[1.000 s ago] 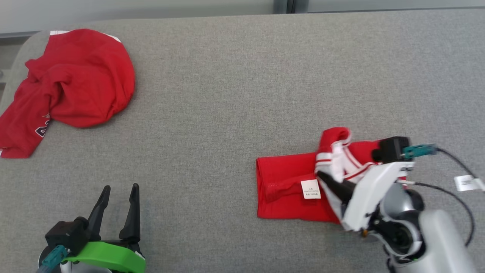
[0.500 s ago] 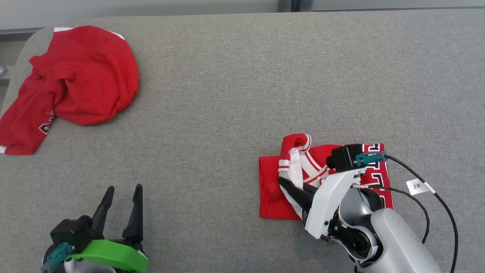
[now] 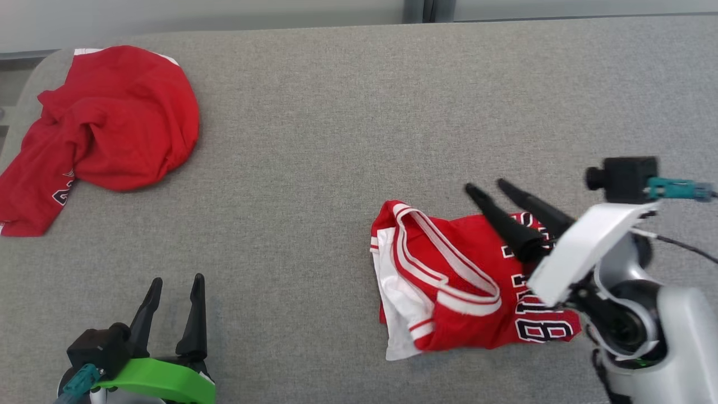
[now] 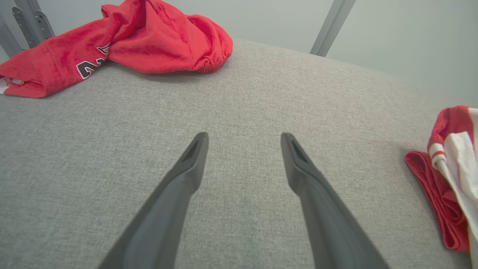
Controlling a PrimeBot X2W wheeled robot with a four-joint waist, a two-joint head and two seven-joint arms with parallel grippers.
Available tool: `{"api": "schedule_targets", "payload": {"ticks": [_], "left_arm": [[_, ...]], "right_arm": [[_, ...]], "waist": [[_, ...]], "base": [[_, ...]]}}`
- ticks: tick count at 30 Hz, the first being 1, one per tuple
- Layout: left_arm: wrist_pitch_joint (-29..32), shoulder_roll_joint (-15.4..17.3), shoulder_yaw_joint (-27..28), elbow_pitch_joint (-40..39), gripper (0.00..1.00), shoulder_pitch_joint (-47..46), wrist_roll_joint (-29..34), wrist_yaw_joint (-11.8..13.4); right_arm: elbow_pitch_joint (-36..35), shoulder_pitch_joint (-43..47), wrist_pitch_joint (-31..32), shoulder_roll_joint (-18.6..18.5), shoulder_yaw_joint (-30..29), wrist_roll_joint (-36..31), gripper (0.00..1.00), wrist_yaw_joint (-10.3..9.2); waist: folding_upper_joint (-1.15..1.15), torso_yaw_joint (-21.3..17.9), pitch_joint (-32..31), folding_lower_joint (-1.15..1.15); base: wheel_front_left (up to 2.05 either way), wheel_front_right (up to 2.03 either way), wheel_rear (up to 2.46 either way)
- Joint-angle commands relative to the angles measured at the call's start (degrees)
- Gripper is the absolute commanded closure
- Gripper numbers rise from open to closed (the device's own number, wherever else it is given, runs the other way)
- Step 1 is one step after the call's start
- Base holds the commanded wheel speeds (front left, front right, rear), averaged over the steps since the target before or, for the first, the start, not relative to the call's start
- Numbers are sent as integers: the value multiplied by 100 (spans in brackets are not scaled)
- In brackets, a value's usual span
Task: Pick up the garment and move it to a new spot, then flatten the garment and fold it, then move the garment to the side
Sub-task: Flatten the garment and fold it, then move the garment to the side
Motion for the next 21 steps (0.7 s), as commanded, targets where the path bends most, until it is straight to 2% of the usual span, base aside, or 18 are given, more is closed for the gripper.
{"api": "schedule_targets", "payload": {"ticks": [1,4,10,13,21], "left_arm": [[-13,-5,37,-46,0,42,52,11],[-14,-14,53,-98,0,-11,52,-23],[-14,2,61,-70,0,-104,69,-90],[-14,16,66,-49,0,-155,86,-107],[-14,-15,32,0,0,-257,115,-158]], "right_arm": [[-73,123,146,-42,-259,-146,0,2],[-164,365,611,-268,-835,-479,0,2],[10,857,1121,-672,-1311,-499,0,2],[112,924,1166,-829,-1391,-541,0,2],[602,668,1375,-834,-1194,-331,0,2]], "waist": [[0,-19,58,0],[0,-23,189,0],[0,-50,421,0],[0,-53,472,0],[0,-17,554,0]], "base": [[0,0,0],[0,0,0],[0,0,0],[0,0,0],[0,0,0]]}}
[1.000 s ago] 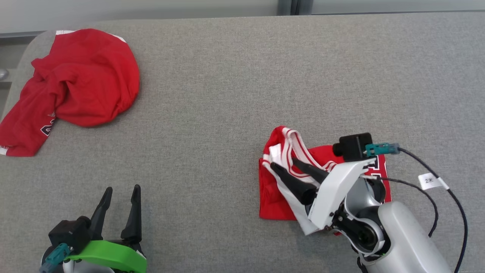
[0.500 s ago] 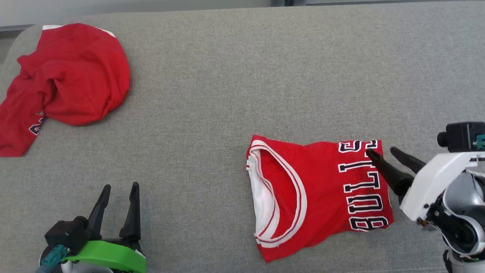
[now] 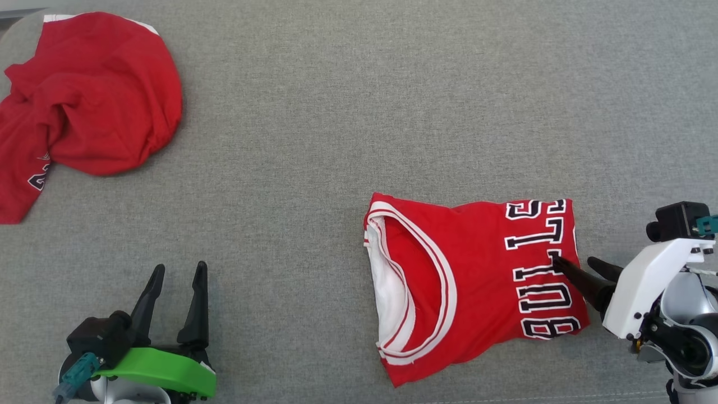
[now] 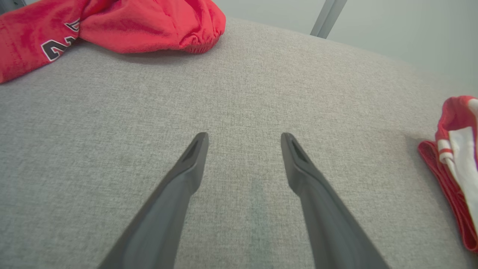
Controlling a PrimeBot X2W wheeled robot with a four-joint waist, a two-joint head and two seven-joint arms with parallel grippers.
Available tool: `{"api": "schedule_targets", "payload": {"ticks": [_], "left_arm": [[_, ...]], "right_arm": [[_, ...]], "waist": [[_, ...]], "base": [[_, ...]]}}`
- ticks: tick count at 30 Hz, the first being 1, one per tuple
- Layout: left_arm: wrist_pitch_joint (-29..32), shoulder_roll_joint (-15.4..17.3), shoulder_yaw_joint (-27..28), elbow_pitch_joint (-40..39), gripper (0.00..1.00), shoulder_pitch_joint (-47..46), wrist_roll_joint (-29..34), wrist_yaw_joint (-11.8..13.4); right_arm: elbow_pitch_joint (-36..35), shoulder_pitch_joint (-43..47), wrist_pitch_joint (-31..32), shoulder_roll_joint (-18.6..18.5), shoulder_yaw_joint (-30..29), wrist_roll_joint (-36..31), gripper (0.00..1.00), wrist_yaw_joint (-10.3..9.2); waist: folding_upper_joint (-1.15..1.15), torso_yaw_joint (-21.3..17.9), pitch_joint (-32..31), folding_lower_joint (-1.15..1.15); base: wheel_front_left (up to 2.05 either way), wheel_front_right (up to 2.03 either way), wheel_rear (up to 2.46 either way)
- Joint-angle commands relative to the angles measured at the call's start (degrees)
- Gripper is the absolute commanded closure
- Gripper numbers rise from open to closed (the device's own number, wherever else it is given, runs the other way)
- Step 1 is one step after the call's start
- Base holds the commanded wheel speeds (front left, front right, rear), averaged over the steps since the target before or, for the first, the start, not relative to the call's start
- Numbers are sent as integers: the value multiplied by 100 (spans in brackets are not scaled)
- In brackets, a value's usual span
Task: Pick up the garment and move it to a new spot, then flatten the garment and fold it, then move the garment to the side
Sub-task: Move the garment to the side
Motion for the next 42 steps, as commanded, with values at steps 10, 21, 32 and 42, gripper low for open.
{"api": "schedule_targets", "payload": {"ticks": [10,21,32,42], "left_arm": [[-13,-91,14,85,0,-131,83,-51],[3,74,140,-95,0,92,167,32],[268,394,185,-581,0,104,267,157],[471,448,-11,-1092,0,-420,445,129]], "right_arm": [[752,-437,-113,-19,258,265,100,2],[1035,-434,-522,-90,247,468,100,1],[1507,-471,-1312,-131,114,329,100,1],[2150,-1819,-2217,-312,154,-468,100,1]], "waist": [[0,128,-59,0],[0,-682,-258,0],[0,-1951,-167,0],[0,-1912,554,0]], "base": [[0,0,0],[0,0,0],[0,0,0],[0,0,0]]}}
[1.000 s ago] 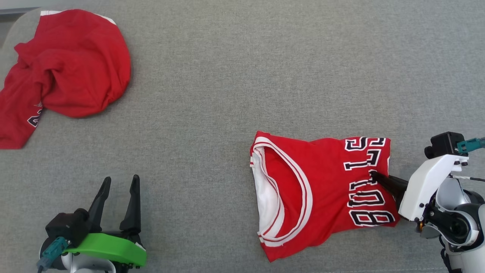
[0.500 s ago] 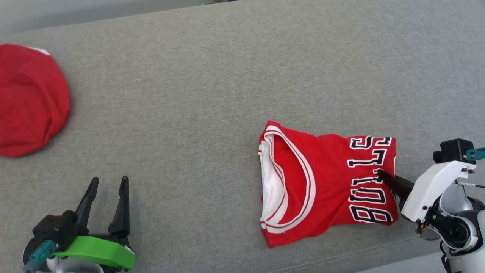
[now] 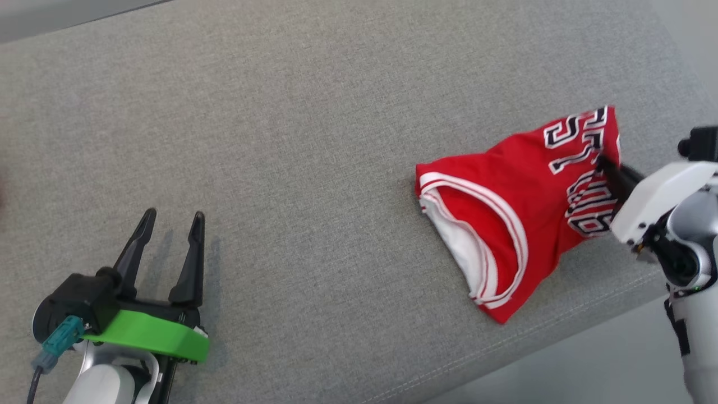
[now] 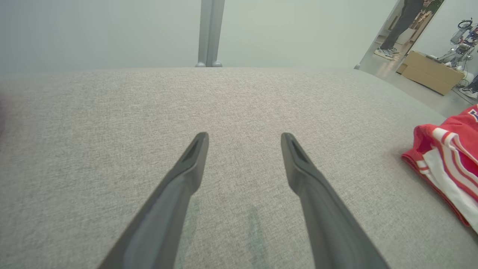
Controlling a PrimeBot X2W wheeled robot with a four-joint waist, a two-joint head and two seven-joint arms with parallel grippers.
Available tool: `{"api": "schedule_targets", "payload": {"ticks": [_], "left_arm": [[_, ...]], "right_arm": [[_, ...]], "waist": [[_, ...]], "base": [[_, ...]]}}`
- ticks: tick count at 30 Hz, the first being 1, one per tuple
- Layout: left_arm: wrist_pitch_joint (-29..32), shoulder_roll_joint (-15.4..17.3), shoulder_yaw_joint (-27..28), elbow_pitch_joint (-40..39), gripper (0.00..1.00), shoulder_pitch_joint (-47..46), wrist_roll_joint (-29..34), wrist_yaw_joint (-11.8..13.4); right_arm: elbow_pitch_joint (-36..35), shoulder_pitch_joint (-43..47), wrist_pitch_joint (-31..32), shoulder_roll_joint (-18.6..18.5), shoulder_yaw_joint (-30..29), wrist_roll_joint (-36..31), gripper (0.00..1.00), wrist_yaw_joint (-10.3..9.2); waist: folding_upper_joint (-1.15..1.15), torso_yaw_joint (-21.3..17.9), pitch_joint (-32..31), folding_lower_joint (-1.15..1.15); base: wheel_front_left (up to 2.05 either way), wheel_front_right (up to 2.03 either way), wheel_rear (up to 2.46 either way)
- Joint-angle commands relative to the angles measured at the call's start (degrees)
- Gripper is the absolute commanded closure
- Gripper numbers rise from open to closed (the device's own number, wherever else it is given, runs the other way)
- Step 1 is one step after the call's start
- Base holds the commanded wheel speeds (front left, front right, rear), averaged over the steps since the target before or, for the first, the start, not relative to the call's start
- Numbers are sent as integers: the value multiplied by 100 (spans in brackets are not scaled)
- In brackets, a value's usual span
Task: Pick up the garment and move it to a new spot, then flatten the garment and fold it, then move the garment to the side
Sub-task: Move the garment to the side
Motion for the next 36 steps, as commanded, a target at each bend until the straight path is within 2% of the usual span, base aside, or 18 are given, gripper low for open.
{"api": "schedule_targets", "payload": {"ticks": [1,7,15,17,24,25,26,27,32,36], "left_arm": [[6,16,-36,-123,0,-216,91,-18],[60,41,-124,-435,0,-521,183,-51],[140,287,14,-675,0,-583,264,5],[164,396,57,-766,0,-503,276,36],[210,502,109,-936,0,-407,273,93],[214,509,109,-943,0,-403,274,103],[217,511,102,-942,0,-404,276,105],[218,508,95,-938,0,-404,276,110],[168,434,29,-867,0,-395,252,104],[57,309,-33,-730,0,-374,192,83]], "right_arm": [[127,-386,-128,-80,-90,-221,100,0],[488,-1329,-209,-317,-617,-814,100,0],[1074,-2287,-183,-766,-1934,-1849,100,-2],[1181,-2447,-125,-777,-2418,-2261,100,-2],[1427,-2613,-283,-603,-3175,-3061,100,-2],[1468,-2632,-327,-558,-3280,-3200,84,-2],[1510,-2650,-361,-525,-3357,-3355,52,-2],[1547,-2691,-388,-477,-3465,-3465,0,-2],[1704,-2721,-666,-418,-3722,-4044,0,-2],[1731,-2621,-952,-519,-3605,-4193,0,-2]], "waist": [[0,131,533,0],[0,444,1083,0],[0,888,1684,0],[0,969,1815,0],[0,1037,1957,0],[0,1037,1960,0],[0,1037,1954,0],[0,1036,1937,0],[0,1035,1716,0],[0,1039,1335,0]], "base": [[0,0,0],[0,0,0],[0,0,0],[0,0,0],[0,0,0],[0,0,0],[0,0,0],[0,0,0],[0,0,0],[0,0,0]]}}
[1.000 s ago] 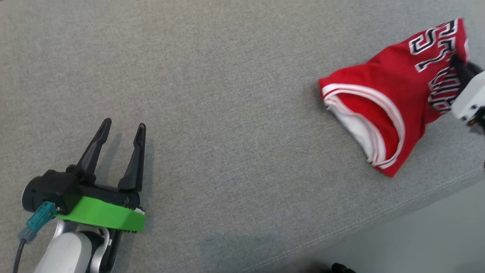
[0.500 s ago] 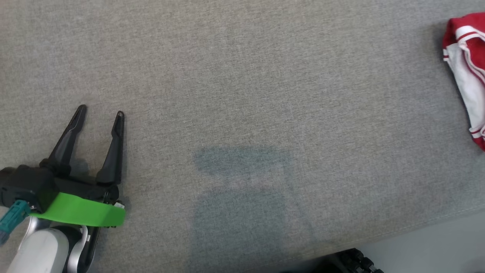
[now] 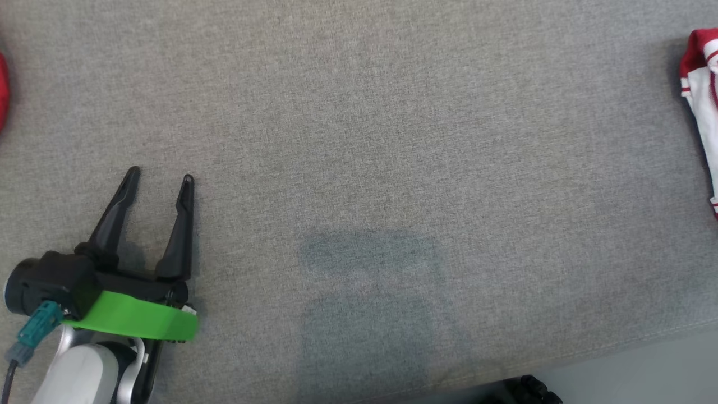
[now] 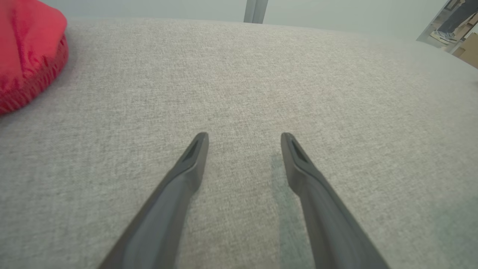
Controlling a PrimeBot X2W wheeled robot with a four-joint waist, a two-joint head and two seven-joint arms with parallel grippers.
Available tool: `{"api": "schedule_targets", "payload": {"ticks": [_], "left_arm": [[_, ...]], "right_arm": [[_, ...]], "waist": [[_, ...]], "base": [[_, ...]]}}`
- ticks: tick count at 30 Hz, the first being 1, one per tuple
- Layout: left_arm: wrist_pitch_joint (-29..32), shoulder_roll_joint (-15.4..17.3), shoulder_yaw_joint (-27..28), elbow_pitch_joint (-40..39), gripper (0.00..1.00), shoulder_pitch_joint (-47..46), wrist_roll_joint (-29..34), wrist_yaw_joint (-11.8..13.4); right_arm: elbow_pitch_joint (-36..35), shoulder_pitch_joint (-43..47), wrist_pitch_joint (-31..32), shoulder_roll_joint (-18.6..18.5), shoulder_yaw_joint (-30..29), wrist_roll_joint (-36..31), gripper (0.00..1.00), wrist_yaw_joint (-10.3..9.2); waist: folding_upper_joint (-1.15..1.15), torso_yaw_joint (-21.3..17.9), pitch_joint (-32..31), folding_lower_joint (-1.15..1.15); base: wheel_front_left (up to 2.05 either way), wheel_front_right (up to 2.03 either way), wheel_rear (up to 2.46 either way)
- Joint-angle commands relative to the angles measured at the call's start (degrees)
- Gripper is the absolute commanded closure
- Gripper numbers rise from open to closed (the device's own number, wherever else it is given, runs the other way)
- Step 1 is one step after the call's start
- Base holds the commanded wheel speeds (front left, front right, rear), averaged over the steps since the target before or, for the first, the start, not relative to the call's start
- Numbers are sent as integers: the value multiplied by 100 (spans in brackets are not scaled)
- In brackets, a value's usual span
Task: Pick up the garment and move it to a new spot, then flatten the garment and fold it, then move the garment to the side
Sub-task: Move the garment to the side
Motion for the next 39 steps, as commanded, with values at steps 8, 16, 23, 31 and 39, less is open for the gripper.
{"api": "schedule_targets", "payload": {"ticks": [8,16,23,31,39], "left_arm": [[-282,-386,-167,504,0,230,-119,5],[-483,-682,-158,1015,0,530,-171,48],[-556,-814,83,1403,0,878,-261,-40],[-565,-853,477,1883,0,1033,17,-322],[-565,-1078,1000,2124,0,1374,313,-506]], "right_arm": [[-398,571,-810,-281,1236,591,0,-4],[-1471,1768,-1310,-233,2343,1539,0,-4],[-2303,3176,-1878,169,2777,1707,0,-7],[-2318,4290,-2763,995,3046,1420,0,-6],[-1609,4822,-3323,1295,3385,1102,0,-7]], "waist": [[0,142,-1295,-1],[0,511,-2166,-1],[0,826,-2789,-1],[0,1010,-3121,-1],[0,927,-3436,-1]], "base": [[0,0,0],[0,0,0],[0,0,0],[0,0,0],[0,0,0]]}}
